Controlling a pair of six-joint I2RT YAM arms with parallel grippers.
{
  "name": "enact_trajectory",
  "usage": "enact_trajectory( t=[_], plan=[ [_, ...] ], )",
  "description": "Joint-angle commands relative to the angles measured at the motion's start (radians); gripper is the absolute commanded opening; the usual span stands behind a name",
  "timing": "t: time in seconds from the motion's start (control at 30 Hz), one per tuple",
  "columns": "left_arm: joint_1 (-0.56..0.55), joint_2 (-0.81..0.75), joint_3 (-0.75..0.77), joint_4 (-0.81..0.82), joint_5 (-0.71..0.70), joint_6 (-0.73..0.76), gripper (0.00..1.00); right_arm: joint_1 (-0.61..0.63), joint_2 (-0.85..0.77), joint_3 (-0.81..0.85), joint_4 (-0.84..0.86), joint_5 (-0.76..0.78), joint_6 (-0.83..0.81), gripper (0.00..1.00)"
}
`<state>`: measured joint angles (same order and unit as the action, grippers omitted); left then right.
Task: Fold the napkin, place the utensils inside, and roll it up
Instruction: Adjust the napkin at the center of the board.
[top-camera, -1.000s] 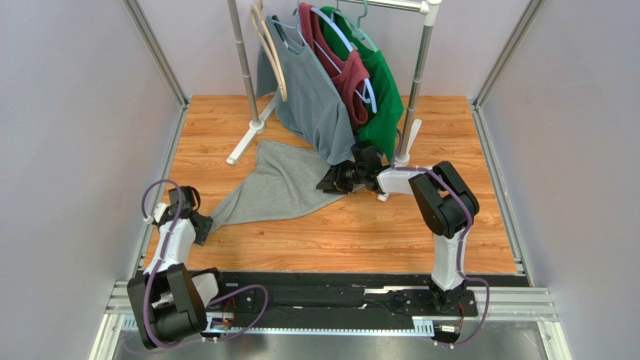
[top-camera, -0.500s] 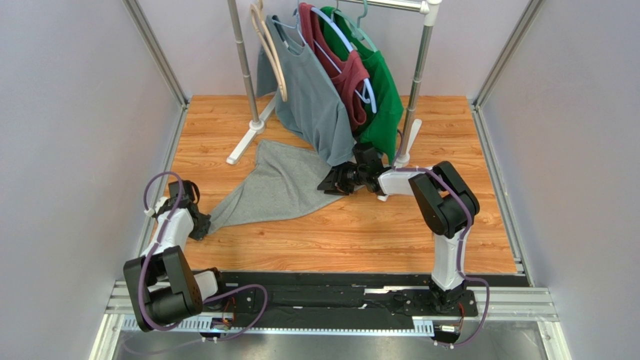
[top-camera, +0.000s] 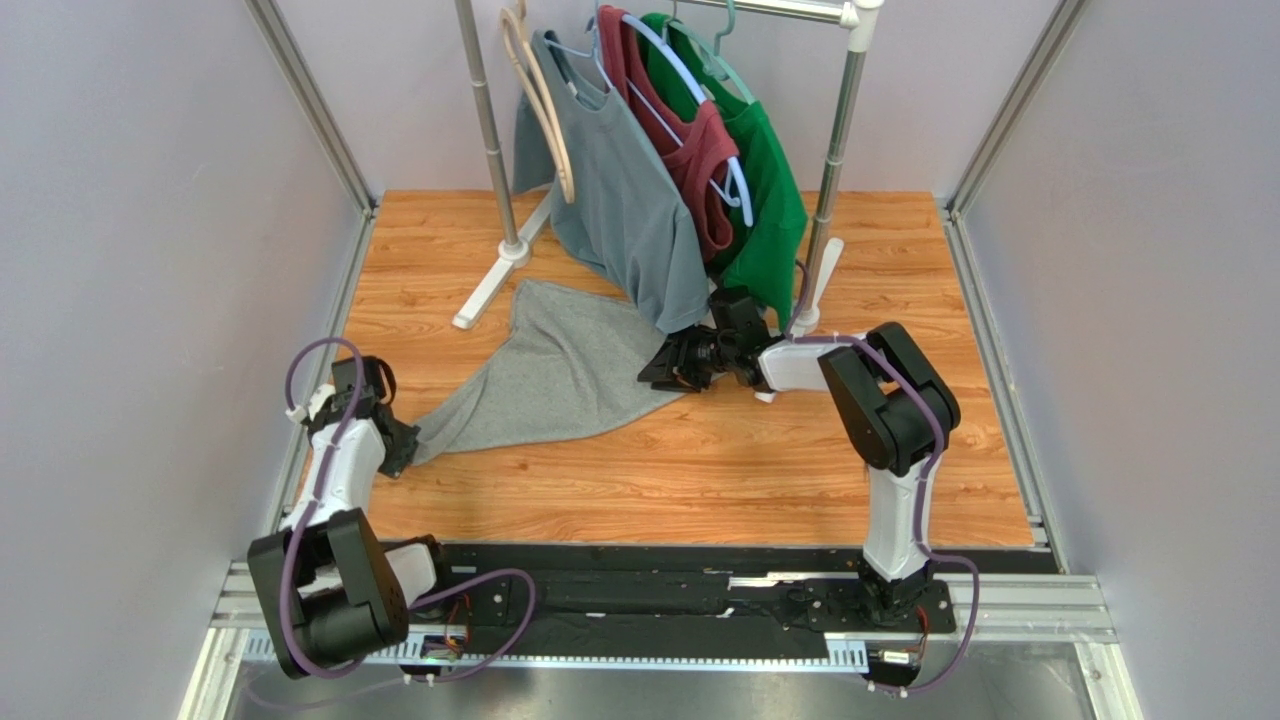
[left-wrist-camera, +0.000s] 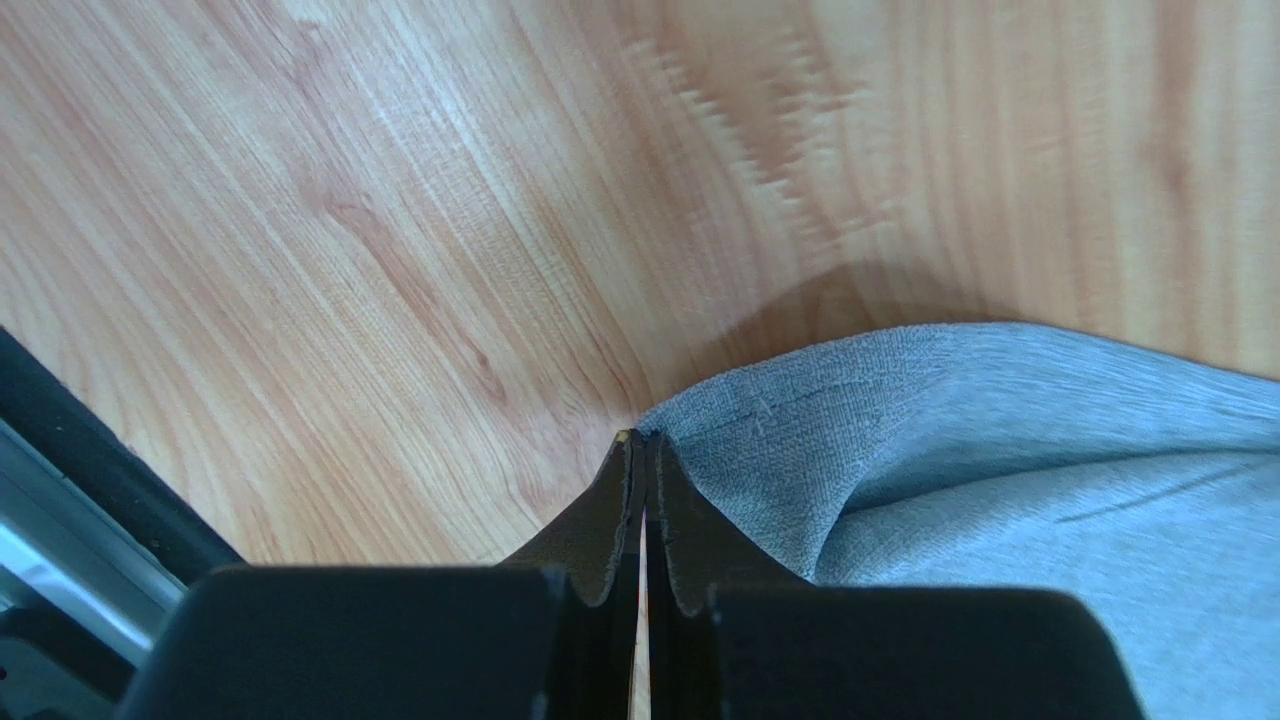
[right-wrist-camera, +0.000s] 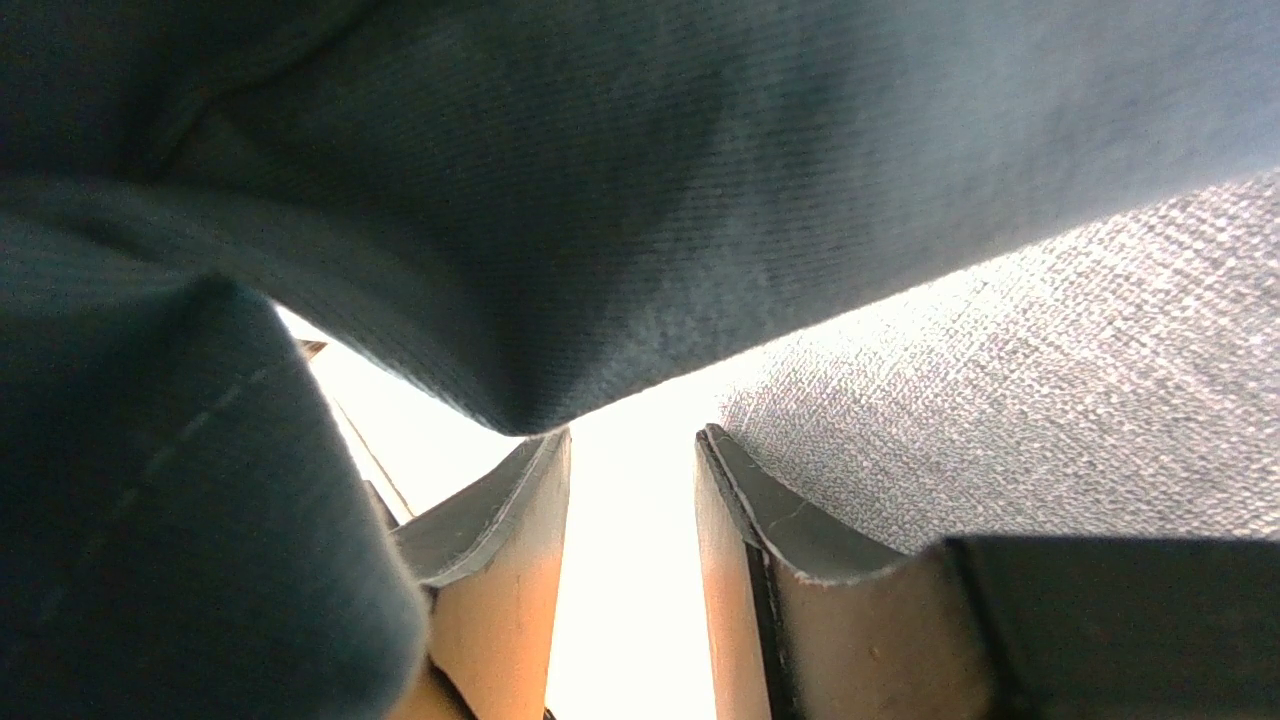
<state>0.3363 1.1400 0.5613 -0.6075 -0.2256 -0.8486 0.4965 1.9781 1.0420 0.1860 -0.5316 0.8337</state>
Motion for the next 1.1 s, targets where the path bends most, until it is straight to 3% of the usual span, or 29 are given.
enact_trajectory(
  t=[0.0, 0.53, 0.93, 1.07],
  plan=[
    [0.007, -0.083, 0.106, -0.037, -0.003, 0.043, 0.0, -0.018, 0.011, 0.004, 0.036, 0.012, -0.005, 0.39],
    [0.118, 0.003, 0.273, -0.083, 0.16, 0.12, 0.0, -0.027, 0.024, 0.023, -0.08, 0.117, -0.061, 0.39],
    [0.19, 0.05, 0.304, -0.117, 0.278, 0.175, 0.0, -0.052, 0.057, 0.029, -0.128, 0.167, -0.081, 0.39],
    [0.199, 0.037, 0.296, -0.12, 0.292, 0.186, 0.1, -0.052, 0.065, 0.024, -0.123, 0.163, -0.081, 0.39]
  ],
)
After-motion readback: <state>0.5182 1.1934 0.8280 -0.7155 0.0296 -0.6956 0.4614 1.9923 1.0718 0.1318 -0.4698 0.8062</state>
